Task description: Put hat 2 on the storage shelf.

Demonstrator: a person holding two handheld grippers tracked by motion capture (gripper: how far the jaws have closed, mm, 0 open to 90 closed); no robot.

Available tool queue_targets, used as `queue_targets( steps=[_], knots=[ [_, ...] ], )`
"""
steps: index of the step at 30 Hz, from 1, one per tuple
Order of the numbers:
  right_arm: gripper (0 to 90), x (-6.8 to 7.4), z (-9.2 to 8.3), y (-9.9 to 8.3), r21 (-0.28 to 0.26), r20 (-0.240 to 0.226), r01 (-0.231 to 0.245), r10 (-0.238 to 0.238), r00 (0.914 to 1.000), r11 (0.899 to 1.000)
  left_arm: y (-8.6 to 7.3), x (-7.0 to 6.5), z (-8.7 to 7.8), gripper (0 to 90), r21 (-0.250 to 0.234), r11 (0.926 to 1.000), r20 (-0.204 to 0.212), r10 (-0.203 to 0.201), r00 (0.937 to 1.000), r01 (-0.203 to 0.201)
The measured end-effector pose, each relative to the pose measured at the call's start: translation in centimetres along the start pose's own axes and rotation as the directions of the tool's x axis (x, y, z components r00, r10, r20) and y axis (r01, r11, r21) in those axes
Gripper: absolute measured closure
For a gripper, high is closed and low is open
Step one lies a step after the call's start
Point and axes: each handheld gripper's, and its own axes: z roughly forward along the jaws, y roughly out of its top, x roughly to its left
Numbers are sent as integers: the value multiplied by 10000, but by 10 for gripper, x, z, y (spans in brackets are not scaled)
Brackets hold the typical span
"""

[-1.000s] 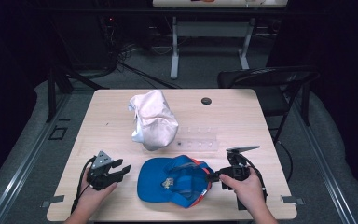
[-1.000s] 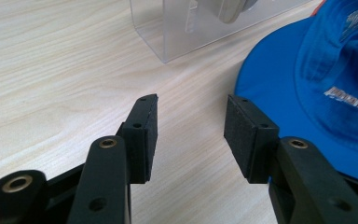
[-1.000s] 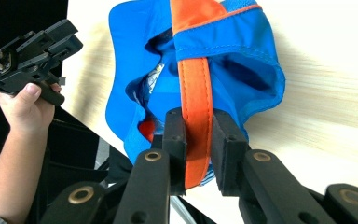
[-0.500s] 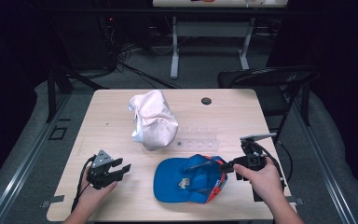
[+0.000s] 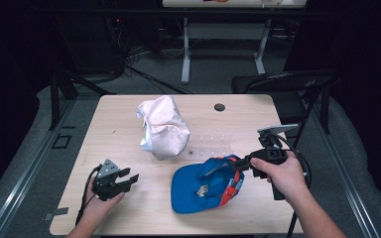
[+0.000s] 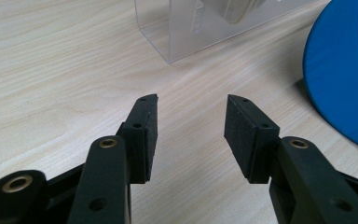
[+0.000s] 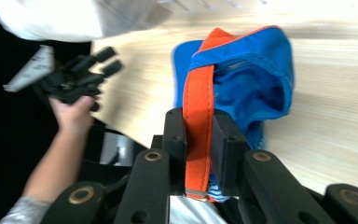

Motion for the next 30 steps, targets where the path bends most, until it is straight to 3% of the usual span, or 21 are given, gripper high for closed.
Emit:
queue_targets(
  steps=[3, 5, 11, 23, 30],
  knots=[
    [780, 5, -4, 4, -15, -885, -158, 157, 9960, 9999, 0, 0, 0, 549, 4, 10000, -5, 4, 10000, -4],
    [780, 7, -5, 5, 4, -1033, -175, 174, 9945, 9998, 0, 0, 0, 549, 6, 10000, -13, 7, 10000, -7],
    [781, 17, -8, 15, -129, -1981, -350, 318, 9797, 9993, 0, 1, 0, 550, 64, 10000, -3, -36, 10000, 36],
    [781, 40, -8, 36, -229, -2622, -400, 326, 9645, 9989, 0, 1, 0, 550, 5, 10000, 12, -59, 10000, 59],
    [781, 43, -13, 45, -366, -3005, -570, 434, 9528, 9977, 0, 3, -1, 549, -7, 10000, 28, -87, 10000, 87]
  ],
)
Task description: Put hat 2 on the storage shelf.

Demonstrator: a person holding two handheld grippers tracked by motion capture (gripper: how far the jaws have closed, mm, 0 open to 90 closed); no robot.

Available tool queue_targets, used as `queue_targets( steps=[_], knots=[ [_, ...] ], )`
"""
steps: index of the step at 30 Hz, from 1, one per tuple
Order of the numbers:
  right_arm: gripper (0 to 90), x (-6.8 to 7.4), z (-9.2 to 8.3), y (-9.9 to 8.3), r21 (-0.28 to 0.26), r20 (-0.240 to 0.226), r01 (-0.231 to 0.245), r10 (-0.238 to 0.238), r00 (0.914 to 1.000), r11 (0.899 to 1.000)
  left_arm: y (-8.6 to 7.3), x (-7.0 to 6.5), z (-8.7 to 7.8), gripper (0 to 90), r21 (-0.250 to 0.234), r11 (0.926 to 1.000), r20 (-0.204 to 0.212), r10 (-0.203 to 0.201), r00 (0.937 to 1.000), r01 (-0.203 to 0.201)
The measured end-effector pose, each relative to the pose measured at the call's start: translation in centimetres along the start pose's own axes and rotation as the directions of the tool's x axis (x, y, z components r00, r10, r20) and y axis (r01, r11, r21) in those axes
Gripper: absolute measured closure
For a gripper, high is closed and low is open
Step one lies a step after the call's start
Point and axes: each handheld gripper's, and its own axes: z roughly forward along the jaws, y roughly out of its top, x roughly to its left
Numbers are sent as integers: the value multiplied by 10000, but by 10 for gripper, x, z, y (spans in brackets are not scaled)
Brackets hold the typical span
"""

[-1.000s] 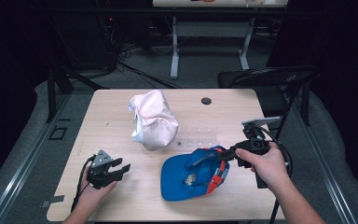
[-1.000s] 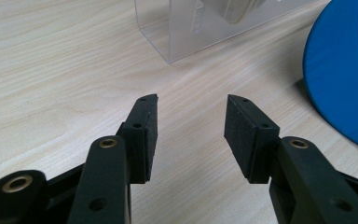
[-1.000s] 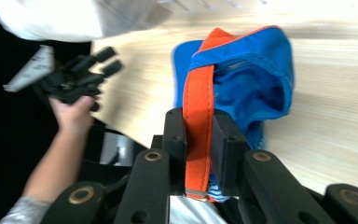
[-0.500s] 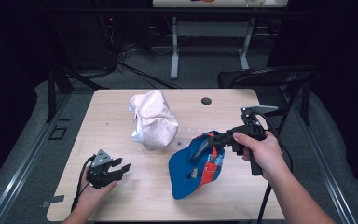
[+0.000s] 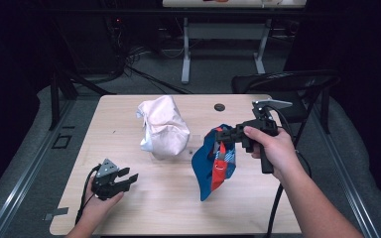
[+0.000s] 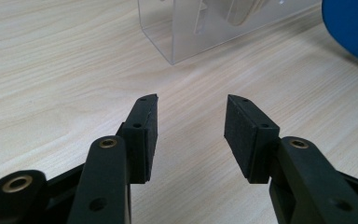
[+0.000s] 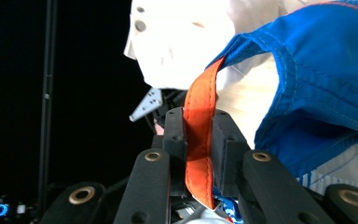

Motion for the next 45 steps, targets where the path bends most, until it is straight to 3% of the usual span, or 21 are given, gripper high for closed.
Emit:
queue_targets(
  steps=[5, 11, 19, 26, 36, 40, 45],
  knots=[
    [781, 5, -12, 12, -252, -639, -272, 256, 9976, 9993, 0, 1, 0, 549, -34, 10000, -13, -59, 10000, 59],
    [781, 21, -23, 26, -760, -783, -273, 213, 9967, 9967, 0, 1, 0, 548, 13, 10000, 14, -85, 10000, 85],
    [781, 38, -32, 47, -1410, -374, -97, 45, 9993, 9900, 0, 3, 0, 546, 5, 10000, -14, -94, 10000, 94],
    [781, 42, -35, 67, -1827, 10, -34, 37, 10000, 9832, 0, 3, 1, 546, 63, 10000, 34, -14, 10000, 14],
    [781, 33, -35, 83, -2152, 234, -185, 241, 9994, 9764, 0, 4, 1, 546, 150, 9999, 70, -43, 10000, 42],
    [781, 31, -41, 86, -2450, 239, -300, 370, 9990, 9691, 0, 5, 1, 546, 154, 9999, 65, -21, 10000, 20],
    [781, 27, -49, 88, -2525, 506, -212, 350, 9981, 9674, 0, 4, 2, 546, 158, 9999, 58, -41, 10000, 40]
  ],
)
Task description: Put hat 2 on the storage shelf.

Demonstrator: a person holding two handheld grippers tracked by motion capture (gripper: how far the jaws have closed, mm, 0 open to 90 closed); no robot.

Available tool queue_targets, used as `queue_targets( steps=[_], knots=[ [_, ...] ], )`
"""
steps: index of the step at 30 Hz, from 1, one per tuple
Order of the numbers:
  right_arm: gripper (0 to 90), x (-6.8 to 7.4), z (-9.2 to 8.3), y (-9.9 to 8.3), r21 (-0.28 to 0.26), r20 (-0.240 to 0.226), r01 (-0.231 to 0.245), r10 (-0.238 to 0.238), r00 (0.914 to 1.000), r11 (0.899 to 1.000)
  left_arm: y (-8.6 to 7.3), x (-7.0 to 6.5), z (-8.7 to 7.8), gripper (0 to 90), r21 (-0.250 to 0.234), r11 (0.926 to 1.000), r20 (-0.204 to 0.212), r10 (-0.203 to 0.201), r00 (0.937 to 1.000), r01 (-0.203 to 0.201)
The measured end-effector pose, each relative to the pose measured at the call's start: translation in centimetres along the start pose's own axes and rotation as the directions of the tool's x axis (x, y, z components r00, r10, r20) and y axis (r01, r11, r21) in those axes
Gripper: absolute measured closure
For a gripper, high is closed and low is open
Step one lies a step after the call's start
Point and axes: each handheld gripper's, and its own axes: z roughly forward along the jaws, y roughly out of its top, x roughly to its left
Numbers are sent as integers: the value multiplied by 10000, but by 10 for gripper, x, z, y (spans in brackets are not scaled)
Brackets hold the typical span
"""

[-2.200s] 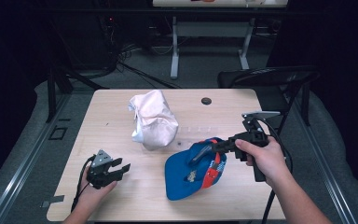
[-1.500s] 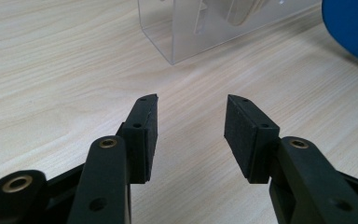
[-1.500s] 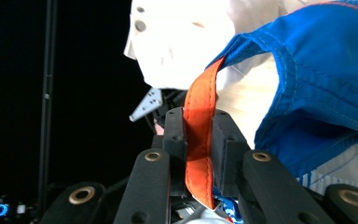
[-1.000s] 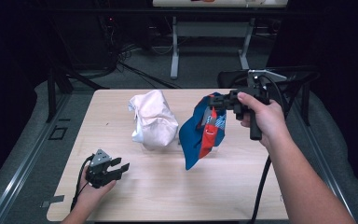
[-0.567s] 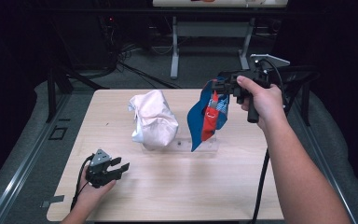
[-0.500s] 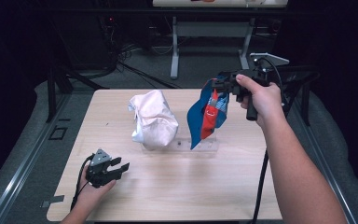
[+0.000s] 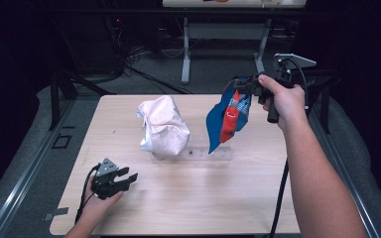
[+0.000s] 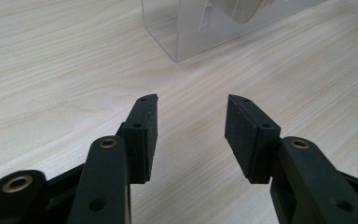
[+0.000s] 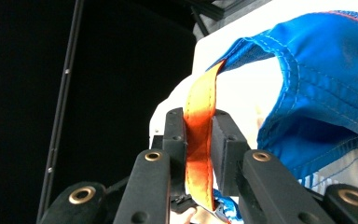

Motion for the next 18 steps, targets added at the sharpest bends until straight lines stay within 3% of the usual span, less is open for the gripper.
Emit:
queue_targets(
  steps=[9, 18],
  knots=[
    [781, -6, 3, 1, -57, 157, -75, 76, 9998, 10000, 0, 0, 0, 546, 27, 10000, -6, -8, 10000, 8],
    [780, -15, 20, -2, 137, 225, -257, 254, 9994, 9996, 0, 0, 0, 546, 13, 10000, 1, 1, 10000, -1]
  ],
)
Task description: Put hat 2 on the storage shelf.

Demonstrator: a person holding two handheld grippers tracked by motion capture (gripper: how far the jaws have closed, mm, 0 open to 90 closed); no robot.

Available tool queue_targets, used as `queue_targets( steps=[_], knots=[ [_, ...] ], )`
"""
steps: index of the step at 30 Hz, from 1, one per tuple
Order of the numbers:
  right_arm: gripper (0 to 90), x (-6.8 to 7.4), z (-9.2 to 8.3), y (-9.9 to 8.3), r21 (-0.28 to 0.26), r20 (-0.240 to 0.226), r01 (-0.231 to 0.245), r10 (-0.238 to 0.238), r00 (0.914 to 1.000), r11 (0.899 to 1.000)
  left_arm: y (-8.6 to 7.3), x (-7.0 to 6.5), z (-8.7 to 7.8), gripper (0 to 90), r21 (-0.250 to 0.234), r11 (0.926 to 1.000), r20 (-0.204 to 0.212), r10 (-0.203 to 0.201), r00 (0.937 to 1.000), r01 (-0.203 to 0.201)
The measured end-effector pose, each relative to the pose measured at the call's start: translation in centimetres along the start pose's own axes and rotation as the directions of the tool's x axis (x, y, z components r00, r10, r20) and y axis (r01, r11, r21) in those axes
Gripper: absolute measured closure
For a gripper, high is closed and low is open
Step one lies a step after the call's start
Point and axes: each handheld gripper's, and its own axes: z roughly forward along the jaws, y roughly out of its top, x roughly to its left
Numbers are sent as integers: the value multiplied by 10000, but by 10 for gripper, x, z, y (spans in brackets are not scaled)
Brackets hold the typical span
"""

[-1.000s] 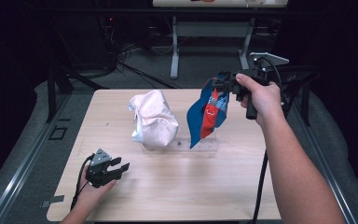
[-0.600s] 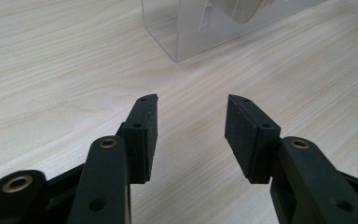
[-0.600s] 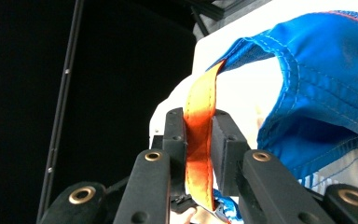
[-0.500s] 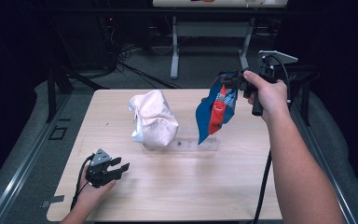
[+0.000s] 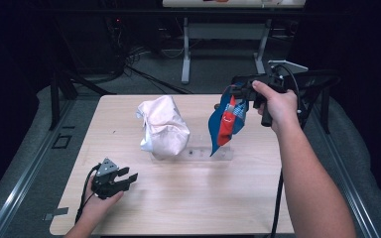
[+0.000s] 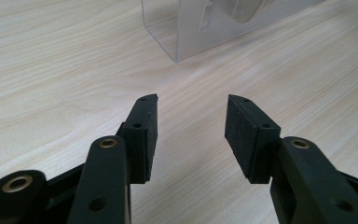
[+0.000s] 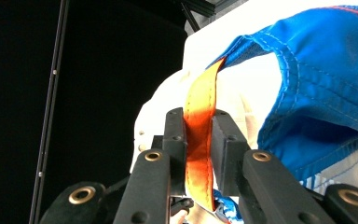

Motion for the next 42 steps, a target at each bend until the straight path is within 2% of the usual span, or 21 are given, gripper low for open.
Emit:
queue_targets(
  steps=[6, 8, 13, 19, 22, 27, 28, 30, 32, 36, 42],
  knots=[
    [779, -5, 10, -3, 64, 110, -116, 116, 9999, 9999, 0, 1, 1, 546, -95, 10000, -51, 29, 10000, -29],
    [779, -9, 13, -4, 232, 201, -14, 10, 9998, 9997, 0, 0, 1, 546, -73, 10000, -48, 25, 10000, -26],
    [778, -19, 19, -8, 355, 358, -103, 91, 9993, 9993, 0, 0, 1, 546, -58, 10000, -44, 1, 10000, -1],
    [771, -28, 21, -14, 478, 797, -68, 30, 9968, 9988, -1, 0, 2, 546, -73, 10000, -62, 24, 10000, -24],
    [698, -31, 18, -17, 416, 1376, 226, -281, 9901, 9989, -1, 0, 2, 546, -56, 10000, -63, 33, 10000, -33],
    [660, -35, 14, -21, 325, 1614, 375, -422, 9860, 9988, -1, 0, 2, 546, -33, 10000, -46, -22, 10000, 22],
    [632, -35, 12, -23, 239, 1847, 566, -601, 9810, 9981, -1, 0, 2, 546, -38, 10000, -52, -3, 10000, 3],
    [621, -36, 11, -25, 244, 1941, 655, -690, 9786, 9976, -1, 0, 2, 545, -50, 10000, -76, 41, 10000, -41],
    [605, -37, 10, -28, 151, 2295, 836, -848, 9696, 9964, -1, 0, 2, 545, -51, 10000, -81, -2, 10000, 1],
    [582, -41, 7, -37, 176, 3031, 1379, -1368, 9431, 9903, -1, 0, 2, 543, -61, 10000, -90, 26, 10000, -27],
    [579, -47, 5, -46, 233, 2923, 1367, -1376, 9464, 9903, -1, 0, 2, 542, -64, 10000, -98, -10, 10000, 10]
  ],
)
